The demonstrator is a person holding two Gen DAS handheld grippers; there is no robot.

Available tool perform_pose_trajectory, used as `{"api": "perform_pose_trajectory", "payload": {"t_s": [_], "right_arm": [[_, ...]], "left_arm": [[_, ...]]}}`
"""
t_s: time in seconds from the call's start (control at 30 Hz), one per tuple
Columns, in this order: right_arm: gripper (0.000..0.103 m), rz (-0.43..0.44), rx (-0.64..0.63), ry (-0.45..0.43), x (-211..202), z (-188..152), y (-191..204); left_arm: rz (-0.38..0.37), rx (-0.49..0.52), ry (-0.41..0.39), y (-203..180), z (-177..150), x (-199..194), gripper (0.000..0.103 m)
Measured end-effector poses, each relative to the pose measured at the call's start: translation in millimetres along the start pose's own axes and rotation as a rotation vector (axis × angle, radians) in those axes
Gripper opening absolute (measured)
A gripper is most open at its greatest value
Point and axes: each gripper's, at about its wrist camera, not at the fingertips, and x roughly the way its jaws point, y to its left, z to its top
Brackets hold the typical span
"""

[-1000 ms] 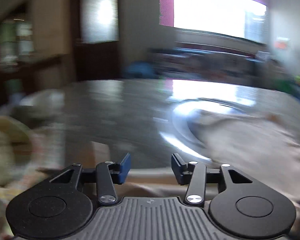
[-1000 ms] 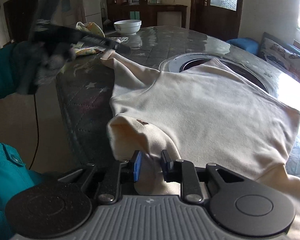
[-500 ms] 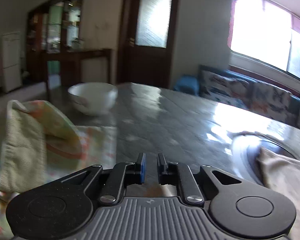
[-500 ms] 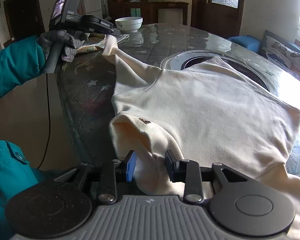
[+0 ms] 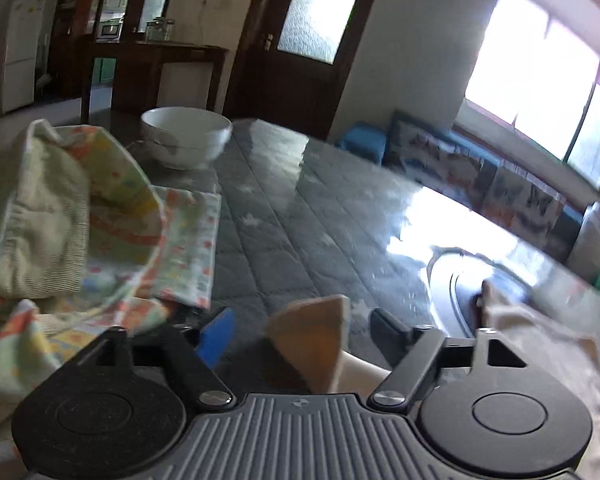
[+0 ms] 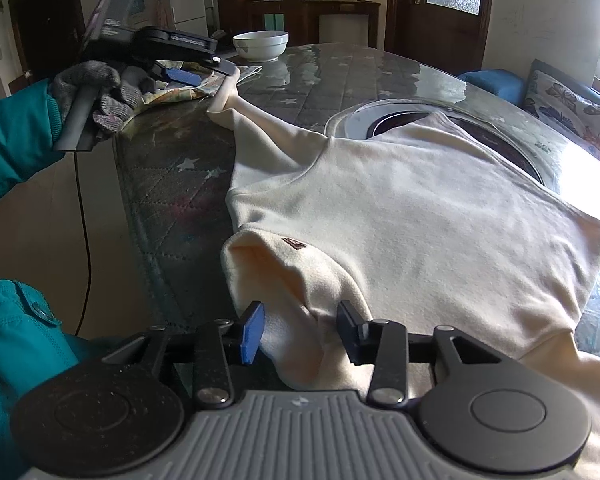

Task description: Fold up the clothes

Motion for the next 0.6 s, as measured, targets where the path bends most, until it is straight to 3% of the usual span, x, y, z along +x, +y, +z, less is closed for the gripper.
{"api": "perform_pose_trajectory", "payload": {"t_s": [0.13,0.23,0.27,0.33,0.37,0.4,0.5,0.6], "right_arm": [[0.042,-0.003,0.001,-0.004,0,-1,0],[0.043,-0.001,0.004,-0.006,0,-1,0],[0.043,-0.001,0.003,-0.007,0,-1,0],[0.043,-0.003,0.001,-0.008,0,-2,0],[0.043,-0.003,0.001,-0.009,0,-2,0],[0.043,-0.002,0.002,-0.009,0,-2,0],[0.043,-0.003,0.003,-0.009,0,-2,1],[0.043,-0.004,0.004,-0.009,0,-2,1]], "left_arm": [[0.008,0.005,0.021,-16,-3,5,0.079],[0.076,0.046,0.042,-29,-6,11,0.077],[0.083,0.034,0.055,-26,-6,16,0.073],[0.090,0.000,0.089,-22,-5,24,0.050],[0.083,-0.016,0.100,-19,-2,27,0.033],[0.076,-0.030,0.107,-17,0,30,0.024],[0.013,-0.045,0.049,-12,13,23,0.012],[-0.062,-0.055,-0.066,-3,25,8,0.010]]}}
